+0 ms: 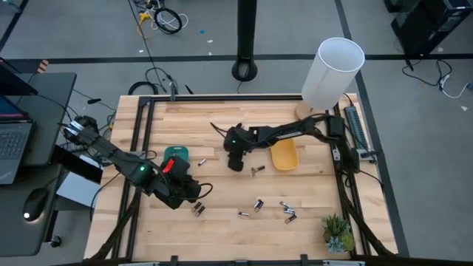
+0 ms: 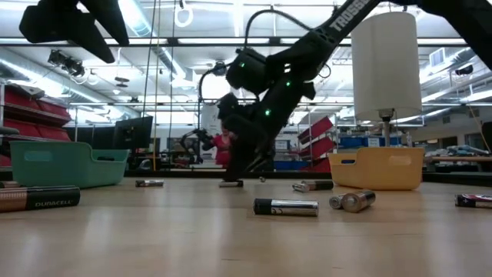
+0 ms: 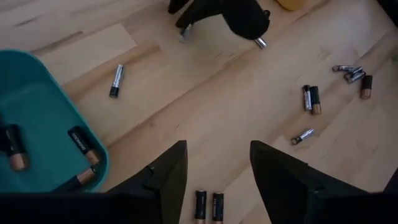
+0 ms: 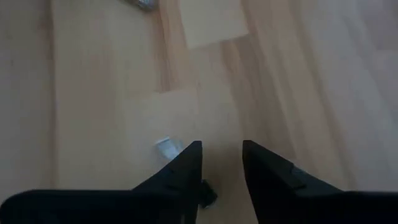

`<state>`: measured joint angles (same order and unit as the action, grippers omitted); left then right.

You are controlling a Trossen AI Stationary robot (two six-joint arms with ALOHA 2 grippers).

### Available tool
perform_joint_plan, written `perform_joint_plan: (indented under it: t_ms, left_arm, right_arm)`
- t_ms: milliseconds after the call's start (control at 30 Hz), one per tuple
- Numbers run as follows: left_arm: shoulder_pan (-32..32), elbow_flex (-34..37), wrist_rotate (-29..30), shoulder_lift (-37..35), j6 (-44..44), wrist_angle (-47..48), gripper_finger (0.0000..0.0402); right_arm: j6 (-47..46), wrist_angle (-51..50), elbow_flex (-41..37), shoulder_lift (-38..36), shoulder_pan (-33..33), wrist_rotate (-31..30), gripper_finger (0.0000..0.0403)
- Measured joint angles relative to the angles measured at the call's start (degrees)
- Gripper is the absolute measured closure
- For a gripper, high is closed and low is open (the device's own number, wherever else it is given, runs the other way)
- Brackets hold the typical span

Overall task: Sort batteries
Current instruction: Put the silver battery into the yellow bin

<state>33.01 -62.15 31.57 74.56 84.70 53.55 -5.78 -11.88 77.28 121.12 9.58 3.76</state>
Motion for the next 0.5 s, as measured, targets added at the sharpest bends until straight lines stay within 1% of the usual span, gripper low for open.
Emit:
perform_joint_plan:
  t_ms: [267, 300, 367, 433, 500]
  left_arm:
    - [0.1, 0.0, -0.8, 0.0, 1.5, -0.1, 0.0215]
    - [0.1, 0.0, -0.8, 0.0, 1.5, -0.1, 0.0215]
    - [0.1, 0.0, -1.6, 0.0, 1.5, 0.0, 0.0215]
    - [0.1, 0.0, -2.8, 0.0, 1.3, 0.0, 0.0215]
    - [0.1, 0.0, -3.0, 0.0, 0.9, 0.1, 0.0215]
  right_arm:
    - [1.6, -2.4, 3.0, 1.2, 0.0, 0.3, 0.0290]
    - [1.9, -3.0, 3.1, 0.7, 0.0, 0.9, 0.0290]
    - [4.5, -5.3, 3.2, -1.6, -0.2, 4.5, 0.0290]
    - [9.1, -9.0, 3.4, -4.9, -1.2, 8.1, 0.0290]
    - [14.4, -13.3, 3.6, -7.0, -2.9, 9.3, 0.0290]
